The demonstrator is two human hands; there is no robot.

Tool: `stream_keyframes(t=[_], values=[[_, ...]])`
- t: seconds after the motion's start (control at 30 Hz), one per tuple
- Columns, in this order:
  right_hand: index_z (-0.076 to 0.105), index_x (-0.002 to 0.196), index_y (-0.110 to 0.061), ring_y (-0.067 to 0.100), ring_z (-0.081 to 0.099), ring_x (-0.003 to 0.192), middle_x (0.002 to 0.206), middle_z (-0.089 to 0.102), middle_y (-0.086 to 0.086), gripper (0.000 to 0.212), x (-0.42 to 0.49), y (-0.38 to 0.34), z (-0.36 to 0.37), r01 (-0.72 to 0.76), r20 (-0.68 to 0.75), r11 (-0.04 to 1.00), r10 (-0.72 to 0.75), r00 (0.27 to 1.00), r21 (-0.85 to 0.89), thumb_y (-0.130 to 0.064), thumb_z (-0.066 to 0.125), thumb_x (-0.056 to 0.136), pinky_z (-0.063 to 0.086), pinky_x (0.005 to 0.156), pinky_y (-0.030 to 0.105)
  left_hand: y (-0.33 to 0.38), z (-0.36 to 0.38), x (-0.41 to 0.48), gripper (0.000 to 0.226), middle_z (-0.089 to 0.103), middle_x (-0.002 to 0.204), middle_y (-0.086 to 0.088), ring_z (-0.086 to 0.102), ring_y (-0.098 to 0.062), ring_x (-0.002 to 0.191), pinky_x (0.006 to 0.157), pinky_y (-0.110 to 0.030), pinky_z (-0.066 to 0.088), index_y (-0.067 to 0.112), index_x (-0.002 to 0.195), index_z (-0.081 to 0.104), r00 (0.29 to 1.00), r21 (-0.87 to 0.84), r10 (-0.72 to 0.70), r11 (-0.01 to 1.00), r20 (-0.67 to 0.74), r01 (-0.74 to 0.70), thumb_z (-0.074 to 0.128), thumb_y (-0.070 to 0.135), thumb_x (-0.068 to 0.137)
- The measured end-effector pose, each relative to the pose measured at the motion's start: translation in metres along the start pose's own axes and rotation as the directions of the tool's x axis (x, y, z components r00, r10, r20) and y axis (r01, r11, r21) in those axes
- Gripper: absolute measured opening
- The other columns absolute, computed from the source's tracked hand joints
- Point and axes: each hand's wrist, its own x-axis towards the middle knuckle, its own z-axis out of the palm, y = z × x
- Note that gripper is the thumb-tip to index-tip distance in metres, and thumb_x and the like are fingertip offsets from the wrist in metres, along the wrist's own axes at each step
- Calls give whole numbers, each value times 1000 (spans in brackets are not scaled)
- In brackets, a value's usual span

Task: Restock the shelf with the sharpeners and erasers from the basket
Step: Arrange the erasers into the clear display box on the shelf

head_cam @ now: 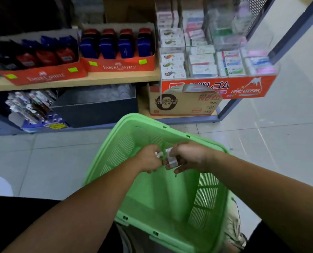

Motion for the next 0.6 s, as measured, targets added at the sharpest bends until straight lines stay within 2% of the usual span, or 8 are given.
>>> stream_keyframes(t=[0.07,0.13,0.17,0.27,0.3,0.37,0.47,0.6], values=[[64,104,-4,29,74,83,92,74,18,7,-30,-29,-5,64,-43,996,-67,997,-59,-9,59,100,62,79,45,31,-21,-23,16,68,91,-14,64,-21,59,45,-28,51,20,102,57,999,-56,39,998,23,-38,68,12,94],[64,103,-9,28,73,81,91,74,14,6,-62,-57,-14,115,-85,987,-125,989,-111,-12,67,97,62,72,41,57,-42,-48,29,68,93,-16,62,-20,54,46,-30,54,23,116,59,994,-105,96,990,51,-90,64,5,95],[64,103,-12,27,72,81,93,73,12,9,-78,-71,-20,136,-105,980,-152,983,-144,-14,70,97,62,68,38,69,-52,-60,29,67,90,-15,62,-20,53,47,-31,55,23,117,61,991,-117,126,986,52,-119,63,4,95],[62,95,-17,20,57,63,76,61,6,10,-118,-108,-40,218,-200,965,-244,949,-142,-14,72,97,48,55,30,104,-78,-93,9,66,81,-10,59,-11,50,49,-29,55,14,96,69,976,-164,213,962,-41,-217,76,11,91],[61,93,-16,18,51,57,68,56,4,11,-127,-118,-47,258,-247,962,-272,930,-86,-13,71,98,43,51,27,116,-87,-101,12,68,80,-9,58,-9,50,49,-27,53,12,90,71,968,-201,231,948,-95,-246,82,15,87],[62,96,-13,18,50,53,62,57,3,6,-144,-134,-57,325,-305,945,-298,905,42,-14,68,99,40,48,27,141,-103,-113,20,70,82,-11,61,-10,54,51,-27,51,10,89,71,953,-306,240,907,-185,-288,88,17,81],[64,109,-10,18,61,59,79,75,6,14,-160,-145,-66,386,-323,911,-324,889,148,-20,64,100,42,52,29,174,-119,-121,30,74,92,-17,61,-17,59,51,-29,49,12,105,68,935,-503,255,791,-246,-348,87,14,82],[68,114,-13,19,66,67,99,80,11,20,-161,-144,-80,380,-266,901,-321,909,211,-26,62,99,46,61,32,208,-123,-118,25,71,83,-3,58,-17,59,47,-28,45,19,106,69,892,-545,286,713,-349,-442,84,18,86]])
